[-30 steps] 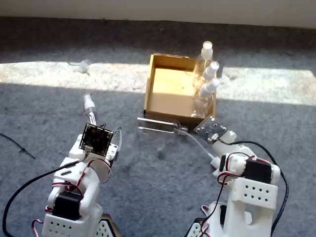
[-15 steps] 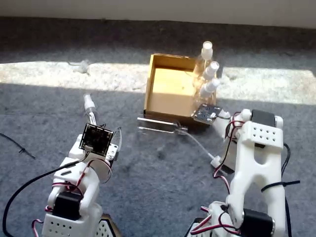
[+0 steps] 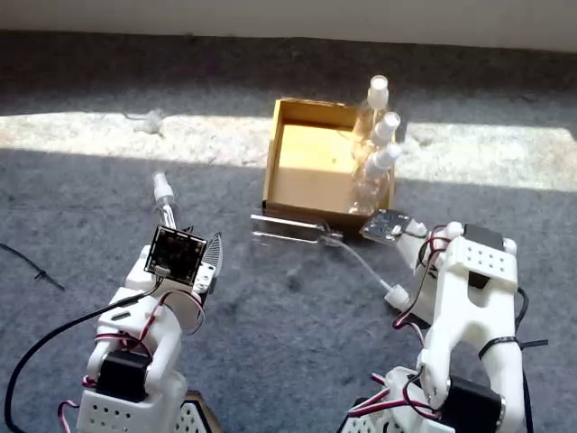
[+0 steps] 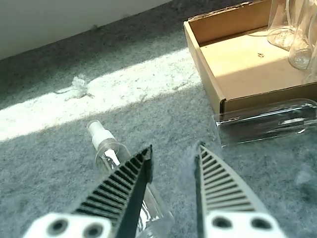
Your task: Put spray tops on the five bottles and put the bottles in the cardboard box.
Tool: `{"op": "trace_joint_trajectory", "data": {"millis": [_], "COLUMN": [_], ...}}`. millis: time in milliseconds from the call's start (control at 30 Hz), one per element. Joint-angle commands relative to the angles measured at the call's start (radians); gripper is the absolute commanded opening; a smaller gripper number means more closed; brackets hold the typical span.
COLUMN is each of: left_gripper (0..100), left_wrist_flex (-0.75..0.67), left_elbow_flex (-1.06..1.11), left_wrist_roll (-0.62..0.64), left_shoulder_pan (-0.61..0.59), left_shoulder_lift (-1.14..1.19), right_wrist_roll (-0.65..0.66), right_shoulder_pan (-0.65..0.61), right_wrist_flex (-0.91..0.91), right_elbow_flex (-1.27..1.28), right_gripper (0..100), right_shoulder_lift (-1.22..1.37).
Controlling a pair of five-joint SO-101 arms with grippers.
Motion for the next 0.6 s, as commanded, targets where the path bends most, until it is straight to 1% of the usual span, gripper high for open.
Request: {"op": "trace_joint_trajectory", "data": {"millis": [0, 100, 300, 367, 433, 500, 533, 567], "left_gripper": [13, 13, 13, 13, 13, 13, 13, 13], "left_wrist_flex": [-0.021, -0.02, -0.018, -0.018, -0.018, -0.018, -0.018, -0.018], "left_elbow_flex": [-0.007, -0.007, -0.007, -0.007, -0.007, -0.007, -0.007, -0.007], "left_wrist_roll": [-0.006, -0.006, -0.006, -0.006, -0.006, -0.006, -0.006, -0.006], "left_shoulder_pan": [-0.008, -0.008, -0.008, -0.008, -0.008, -0.008, -0.008, -0.008], "left_shoulder_lift": [-0.002, -0.004, -0.007, -0.007, -0.007, -0.007, -0.005, -0.005], "right_wrist_roll": [0.009, 0.003, 0.003, 0.003, 0.003, 0.003, 0.009, 0.014], "right_shoulder_pan": [-0.013, -0.044, -0.047, -0.047, -0.021, 0.03, 0.067, 0.102], "right_wrist_flex": [-0.025, -0.048, -0.193, -0.229, -0.242, -0.239, -0.239, -0.239], "right_elbow_flex": [0.036, 0.09, 0.191, 0.22, 0.232, 0.231, 0.231, 0.229], "right_gripper": [18.4, 18.4, 18.3, 14.9, 7.9, 1.5, 0.0, 0.5], "right_shoulder_lift": [-0.005, -0.004, -0.002, -0.002, -0.005, -0.012, -0.013, -0.013]}}
